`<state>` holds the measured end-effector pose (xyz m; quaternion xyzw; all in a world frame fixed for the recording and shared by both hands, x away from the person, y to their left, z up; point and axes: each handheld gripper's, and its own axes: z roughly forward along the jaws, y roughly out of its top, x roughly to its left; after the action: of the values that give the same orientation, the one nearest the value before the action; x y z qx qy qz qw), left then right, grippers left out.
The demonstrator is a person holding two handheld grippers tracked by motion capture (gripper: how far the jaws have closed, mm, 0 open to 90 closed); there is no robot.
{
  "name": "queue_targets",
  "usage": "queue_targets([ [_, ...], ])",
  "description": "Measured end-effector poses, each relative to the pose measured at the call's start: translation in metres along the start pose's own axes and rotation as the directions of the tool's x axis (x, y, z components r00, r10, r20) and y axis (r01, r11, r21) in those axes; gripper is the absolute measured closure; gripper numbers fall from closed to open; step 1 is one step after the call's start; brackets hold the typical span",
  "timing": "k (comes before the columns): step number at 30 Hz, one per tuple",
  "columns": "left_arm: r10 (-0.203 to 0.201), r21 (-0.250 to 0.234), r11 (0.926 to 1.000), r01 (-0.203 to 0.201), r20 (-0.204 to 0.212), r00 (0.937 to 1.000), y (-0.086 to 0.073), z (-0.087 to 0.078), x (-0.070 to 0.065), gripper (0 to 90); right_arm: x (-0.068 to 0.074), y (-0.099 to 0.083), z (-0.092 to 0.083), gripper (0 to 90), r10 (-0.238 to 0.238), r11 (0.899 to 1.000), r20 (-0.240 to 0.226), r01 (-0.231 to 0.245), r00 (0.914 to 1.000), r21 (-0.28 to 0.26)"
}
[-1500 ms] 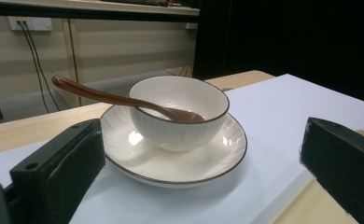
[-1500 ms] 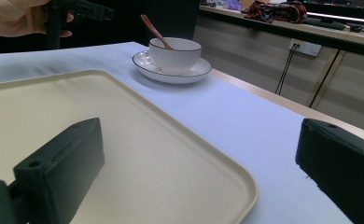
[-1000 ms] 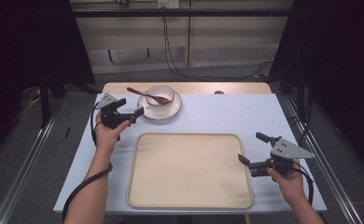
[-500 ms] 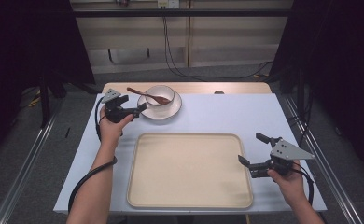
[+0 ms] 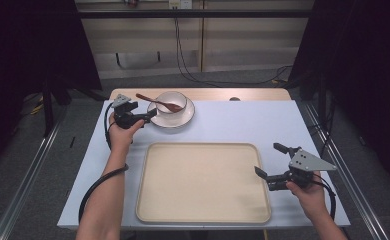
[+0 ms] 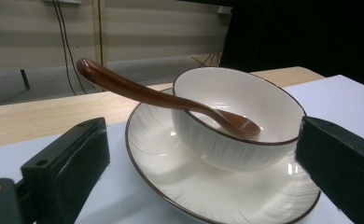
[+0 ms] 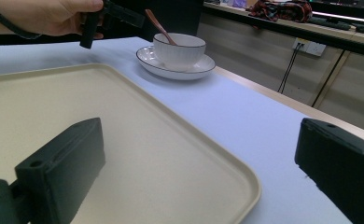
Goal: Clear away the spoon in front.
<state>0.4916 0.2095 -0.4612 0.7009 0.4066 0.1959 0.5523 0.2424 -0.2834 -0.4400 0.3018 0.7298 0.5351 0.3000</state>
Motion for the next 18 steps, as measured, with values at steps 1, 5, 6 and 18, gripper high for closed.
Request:
queue_targets([
  [1, 0.000, 0.000, 1.0000, 0.000, 0.000, 1.0000, 0.000, 0.000, 0.000, 3.2, 0.000, 0.000, 0.000, 1.2, 0.000, 1.000, 0.000, 0.000, 1.0000, 0.000],
  [5, -0.024, -0.001, 0.9997, 0.024, -0.008, 0.9997, -0.002, 0.005, 0.000, 3.2, 0.001, 0.000, 0.000, 1.2, -0.005, 1.000, -0.005, 0.005, 1.0000, 0.001],
  [6, -0.032, -0.006, 0.9995, 0.031, -0.015, 0.9994, -0.003, 0.007, 0.001, 3.3, 0.001, 0.000, 0.001, 1.2, -0.011, 1.000, -0.007, 0.011, 0.9999, 0.002],
  [18, -0.054, -0.009, 0.9985, 0.054, -0.026, 0.9982, 0.001, 0.013, 0.006, 3.3, 0.003, -0.001, 0.003, 1.4, -0.036, 0.999, -0.002, 0.036, 0.9994, 0.011],
])
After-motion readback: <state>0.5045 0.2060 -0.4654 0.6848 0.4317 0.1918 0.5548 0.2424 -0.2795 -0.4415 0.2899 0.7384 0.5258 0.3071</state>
